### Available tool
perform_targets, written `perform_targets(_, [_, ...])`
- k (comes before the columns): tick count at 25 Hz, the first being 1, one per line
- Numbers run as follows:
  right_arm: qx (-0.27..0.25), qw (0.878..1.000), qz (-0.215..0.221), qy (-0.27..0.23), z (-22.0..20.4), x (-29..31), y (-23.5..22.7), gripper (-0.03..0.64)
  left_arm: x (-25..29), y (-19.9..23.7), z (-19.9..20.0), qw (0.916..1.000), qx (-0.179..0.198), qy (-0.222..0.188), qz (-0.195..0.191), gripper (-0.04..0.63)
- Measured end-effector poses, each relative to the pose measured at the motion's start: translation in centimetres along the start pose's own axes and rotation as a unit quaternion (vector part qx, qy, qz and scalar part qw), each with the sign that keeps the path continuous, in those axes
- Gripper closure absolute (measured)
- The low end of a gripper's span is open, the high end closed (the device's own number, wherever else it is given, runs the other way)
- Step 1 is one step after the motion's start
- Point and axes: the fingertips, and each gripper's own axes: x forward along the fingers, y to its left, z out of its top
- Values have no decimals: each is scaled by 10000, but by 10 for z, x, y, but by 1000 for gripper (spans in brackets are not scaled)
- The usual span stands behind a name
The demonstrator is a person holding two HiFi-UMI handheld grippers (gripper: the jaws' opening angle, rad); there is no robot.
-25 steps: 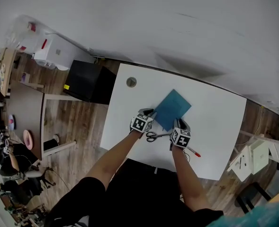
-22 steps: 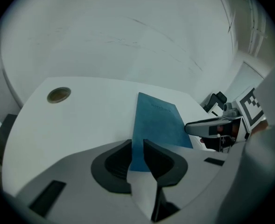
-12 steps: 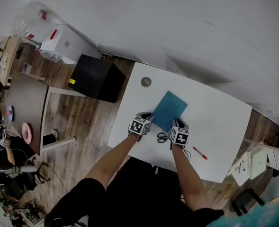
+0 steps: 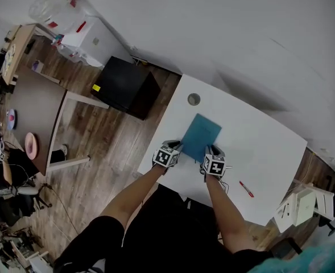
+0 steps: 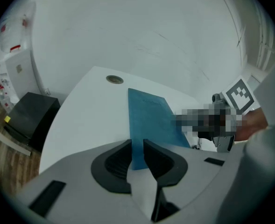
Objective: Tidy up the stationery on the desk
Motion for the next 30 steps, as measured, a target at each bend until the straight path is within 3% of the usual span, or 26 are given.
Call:
perform_targets(7, [-157,9997,120,113,-3,9,37,520,-22,28,-16,9982,-556,-243,18,509])
perform_targets(23, [-565,9979,169,276,-15,28,99,520,-60,70,-53,9958,-849,-348,-34,509])
perform_targets(30, [-332,9992,75,224,-17,26,105,520,-67,77,-59,9956,-794,-335,-368,505])
